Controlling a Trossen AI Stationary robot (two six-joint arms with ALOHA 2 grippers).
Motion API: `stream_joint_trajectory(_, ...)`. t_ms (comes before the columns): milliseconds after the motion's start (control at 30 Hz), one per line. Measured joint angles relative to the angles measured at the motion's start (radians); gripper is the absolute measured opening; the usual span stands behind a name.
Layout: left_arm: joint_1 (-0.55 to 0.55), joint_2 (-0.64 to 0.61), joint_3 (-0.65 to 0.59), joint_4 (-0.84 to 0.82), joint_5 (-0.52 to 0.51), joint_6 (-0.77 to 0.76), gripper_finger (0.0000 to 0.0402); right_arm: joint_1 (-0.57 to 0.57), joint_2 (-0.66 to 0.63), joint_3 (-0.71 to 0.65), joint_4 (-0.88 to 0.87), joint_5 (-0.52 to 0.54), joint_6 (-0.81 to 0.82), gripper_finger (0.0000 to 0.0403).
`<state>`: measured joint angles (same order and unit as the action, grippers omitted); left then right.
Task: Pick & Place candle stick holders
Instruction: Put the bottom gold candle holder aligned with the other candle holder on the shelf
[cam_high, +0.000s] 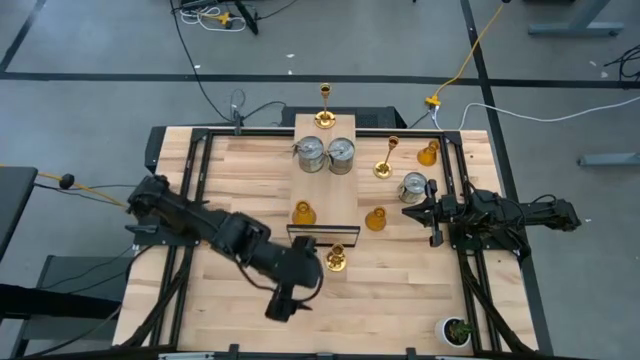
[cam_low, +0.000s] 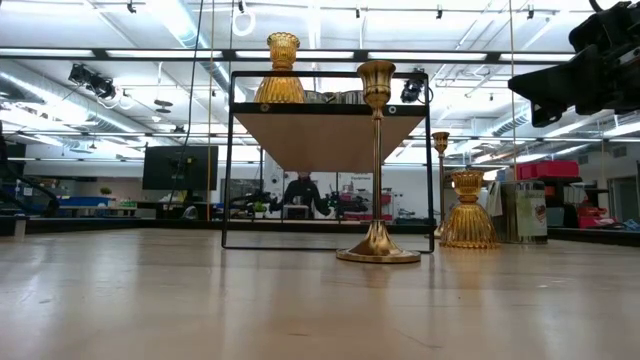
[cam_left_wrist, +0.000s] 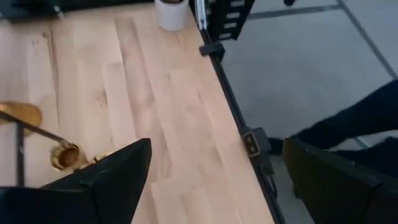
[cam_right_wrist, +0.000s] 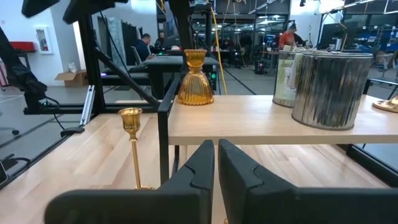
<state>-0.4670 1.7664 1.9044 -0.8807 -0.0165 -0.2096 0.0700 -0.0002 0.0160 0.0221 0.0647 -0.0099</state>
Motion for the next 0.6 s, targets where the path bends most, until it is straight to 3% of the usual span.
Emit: stream_joint_trajectory(600,-0.217,0.133,0.000,-0.006,-0.486,-0.332,0.0369,0.000,0.000,0.000,0.000,-0.003,0.000,0.0027)
